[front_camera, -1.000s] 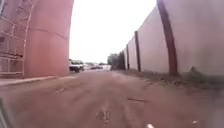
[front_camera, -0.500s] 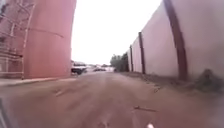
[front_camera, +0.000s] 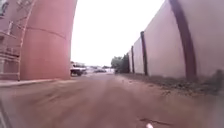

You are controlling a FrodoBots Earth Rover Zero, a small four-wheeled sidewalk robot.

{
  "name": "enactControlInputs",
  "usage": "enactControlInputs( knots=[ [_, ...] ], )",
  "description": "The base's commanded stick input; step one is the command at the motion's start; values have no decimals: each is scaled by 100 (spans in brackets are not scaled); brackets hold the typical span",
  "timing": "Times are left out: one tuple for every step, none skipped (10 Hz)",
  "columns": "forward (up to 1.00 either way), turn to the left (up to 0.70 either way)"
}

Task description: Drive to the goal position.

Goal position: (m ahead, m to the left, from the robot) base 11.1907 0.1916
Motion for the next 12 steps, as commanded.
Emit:
enactControlInputs(
  knots=[
    [70,0],
    [70,0],
    [70,0],
    [70,0],
    [70,0],
    [70,0],
    [70,0],
    [70,0],
    [70,0],
    [70,0],
    [70,0],
    [70,0]
  ],
)
